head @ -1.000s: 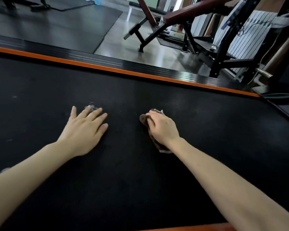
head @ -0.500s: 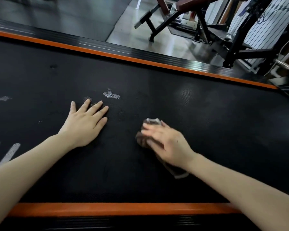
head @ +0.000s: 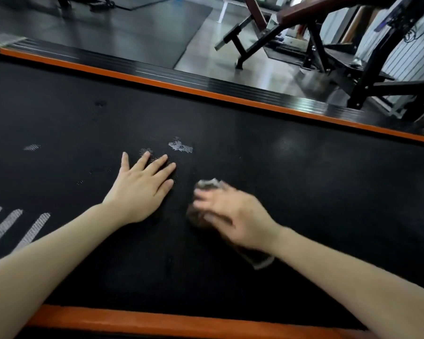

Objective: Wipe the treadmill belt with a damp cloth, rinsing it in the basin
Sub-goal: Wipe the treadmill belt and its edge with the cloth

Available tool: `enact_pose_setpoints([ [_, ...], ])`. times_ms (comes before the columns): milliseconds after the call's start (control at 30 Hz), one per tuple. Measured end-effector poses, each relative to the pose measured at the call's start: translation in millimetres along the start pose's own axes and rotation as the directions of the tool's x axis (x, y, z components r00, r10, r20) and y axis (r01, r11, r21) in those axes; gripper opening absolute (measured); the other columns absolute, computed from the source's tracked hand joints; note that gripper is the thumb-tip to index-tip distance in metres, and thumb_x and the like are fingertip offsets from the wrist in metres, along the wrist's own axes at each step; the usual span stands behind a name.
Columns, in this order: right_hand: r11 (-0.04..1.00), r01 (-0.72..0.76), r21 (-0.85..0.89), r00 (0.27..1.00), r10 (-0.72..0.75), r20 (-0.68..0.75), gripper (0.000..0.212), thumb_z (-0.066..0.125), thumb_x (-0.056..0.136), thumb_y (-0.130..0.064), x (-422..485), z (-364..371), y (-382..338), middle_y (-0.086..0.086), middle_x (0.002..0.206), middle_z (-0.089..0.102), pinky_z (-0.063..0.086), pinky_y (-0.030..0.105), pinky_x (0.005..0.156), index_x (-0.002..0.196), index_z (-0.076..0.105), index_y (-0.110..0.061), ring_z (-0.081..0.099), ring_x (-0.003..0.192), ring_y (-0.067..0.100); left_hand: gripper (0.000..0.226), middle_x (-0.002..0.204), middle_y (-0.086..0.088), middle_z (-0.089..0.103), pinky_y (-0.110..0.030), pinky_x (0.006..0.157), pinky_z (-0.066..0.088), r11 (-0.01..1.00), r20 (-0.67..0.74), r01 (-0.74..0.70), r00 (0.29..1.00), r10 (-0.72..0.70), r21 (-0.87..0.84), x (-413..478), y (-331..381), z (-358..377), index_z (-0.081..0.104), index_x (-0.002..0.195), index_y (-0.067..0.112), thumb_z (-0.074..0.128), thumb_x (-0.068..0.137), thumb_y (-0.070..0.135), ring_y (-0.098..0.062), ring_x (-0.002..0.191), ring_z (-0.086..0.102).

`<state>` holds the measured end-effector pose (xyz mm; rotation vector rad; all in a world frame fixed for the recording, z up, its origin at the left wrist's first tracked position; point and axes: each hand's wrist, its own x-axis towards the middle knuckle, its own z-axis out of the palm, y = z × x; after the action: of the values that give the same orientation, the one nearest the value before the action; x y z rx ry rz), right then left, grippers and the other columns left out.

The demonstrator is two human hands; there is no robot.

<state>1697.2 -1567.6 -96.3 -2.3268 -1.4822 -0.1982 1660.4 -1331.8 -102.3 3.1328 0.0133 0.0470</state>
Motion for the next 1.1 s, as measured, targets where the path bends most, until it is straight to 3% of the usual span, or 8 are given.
enact_pose_setpoints([
  [100, 0.886, -0.460, -0.054, 0.879, 0.446, -0.167, 0.034, 0.045, 0.095, -0.032, 48.5, -4.4, 56.3, 0.003, 0.133, 0.058, 0.032, 0.035, 0.111, 0.120, 0.064, -0.018, 0.051, 0.126, 0.020, 0.090, 0.158, 0.008, 0.011, -0.056, 0.114, -0.002, 1.000, 0.007, 0.004, 1.000, -0.004, -0.014, 0.4, 1.8, 0.5, 0.014, 0.150, 0.033, -0.022, 0.071, 0.056, -0.025, 0.146, 0.005],
  [167, 0.804, -0.590, -0.076, 0.801, 0.570, -0.186, 0.032, 0.047, 0.097, -0.027, 71.1, 2.5, 65.3, 0.004, 0.136, 0.055, 0.028, 0.033, 0.111, 0.123, 0.062, -0.017, 0.048, 0.127, 0.021, 0.089, 0.158, 0.007, 0.011, -0.055, 0.115, -0.002, 1.000, 0.001, 0.006, 1.000, -0.006, -0.011, 0.9, 1.7, 0.6, 0.013, 0.150, 0.033, -0.022, 0.071, 0.055, -0.025, 0.146, 0.004],
  [233, 0.844, -0.532, -0.064, 0.838, 0.515, -0.179, 0.034, 0.048, 0.094, -0.028, 70.0, 10.9, 41.8, 0.006, 0.133, 0.057, 0.030, 0.035, 0.110, 0.121, 0.064, -0.015, 0.050, 0.125, 0.024, 0.089, 0.158, 0.007, 0.010, -0.054, 0.116, -0.002, 1.000, 0.001, -0.001, 1.000, 0.001, -0.017, 1.0, 2.2, 0.7, 0.013, 0.150, 0.033, -0.022, 0.071, 0.055, -0.025, 0.146, 0.003],
  [333, 0.983, -0.182, -0.005, 0.982, 0.182, -0.039, 0.038, 0.047, 0.091, -0.033, 25.8, 17.4, -13.1, 0.006, 0.129, 0.060, 0.034, 0.037, 0.110, 0.118, 0.066, -0.014, 0.053, 0.123, 0.022, 0.088, 0.158, 0.008, 0.010, -0.054, 0.115, -0.002, 1.000, -0.018, -0.002, 1.000, 0.001, -0.025, 1.6, 1.4, 1.9, 0.013, 0.150, 0.034, -0.021, 0.072, 0.055, -0.025, 0.146, 0.003],
  [467, 0.998, 0.047, 0.032, 0.999, -0.048, 0.020, 0.036, 0.046, 0.094, -0.034, 7.6, -3.4, 7.0, 0.001, 0.131, 0.059, 0.031, 0.034, 0.112, 0.119, 0.065, -0.017, 0.051, 0.125, 0.012, 0.084, 0.158, 0.008, 0.010, -0.055, 0.115, -0.003, 0.999, -0.034, 0.000, 0.999, -0.002, -0.044, -0.6, 2.3, 3.8, 0.013, 0.150, 0.033, -0.019, 0.075, 0.054, -0.025, 0.146, 0.003],
  [567, 0.960, -0.275, -0.052, 0.958, 0.270, -0.096, 0.034, 0.046, 0.094, -0.031, 42.6, -7.6, 68.0, 0.000, 0.132, 0.058, 0.032, 0.041, 0.111, 0.121, 0.064, -0.019, 0.050, 0.127, 0.020, 0.084, 0.158, 0.009, 0.009, -0.056, 0.115, -0.002, 0.999, -0.035, 0.001, 0.999, -0.002, -0.039, -0.7, 2.0, 5.3, 0.012, 0.150, 0.033, -0.021, 0.075, 0.053, -0.025, 0.146, 0.002],
  [667, 0.742, -0.667, -0.068, 0.738, 0.645, -0.196, 0.033, 0.041, 0.099, -0.028, 82.6, -9.3, 115.7, 0.001, 0.138, 0.053, 0.031, 0.037, 0.109, 0.126, 0.059, -0.021, 0.041, 0.132, 0.030, 0.086, 0.158, 0.010, 0.008, -0.055, 0.115, -0.003, 0.998, -0.031, 0.005, 0.999, -0.007, -0.056, 0.5, 1.9, 4.9, 0.011, 0.150, 0.035, -0.022, 0.073, 0.056, -0.023, 0.147, 0.000],
  [1100, 0.692, -0.717, -0.085, 0.687, 0.679, -0.258, 0.034, 0.036, 0.100, -0.031, 124.8, -4.0, 170.0, 0.005, 0.125, 0.061, 0.037, 0.040, 0.103, 0.123, 0.059, -0.020, 0.049, 0.122, 0.032, 0.081, 0.158, 0.013, 0.003, -0.058, 0.114, -0.006, 0.992, 0.027, 0.125, 0.992, -0.126, 0.034, 65.1, -90.5, -5.4, 0.005, 0.148, 0.042, -0.023, 0.076, 0.068, -0.023, 0.146, -0.003],
])
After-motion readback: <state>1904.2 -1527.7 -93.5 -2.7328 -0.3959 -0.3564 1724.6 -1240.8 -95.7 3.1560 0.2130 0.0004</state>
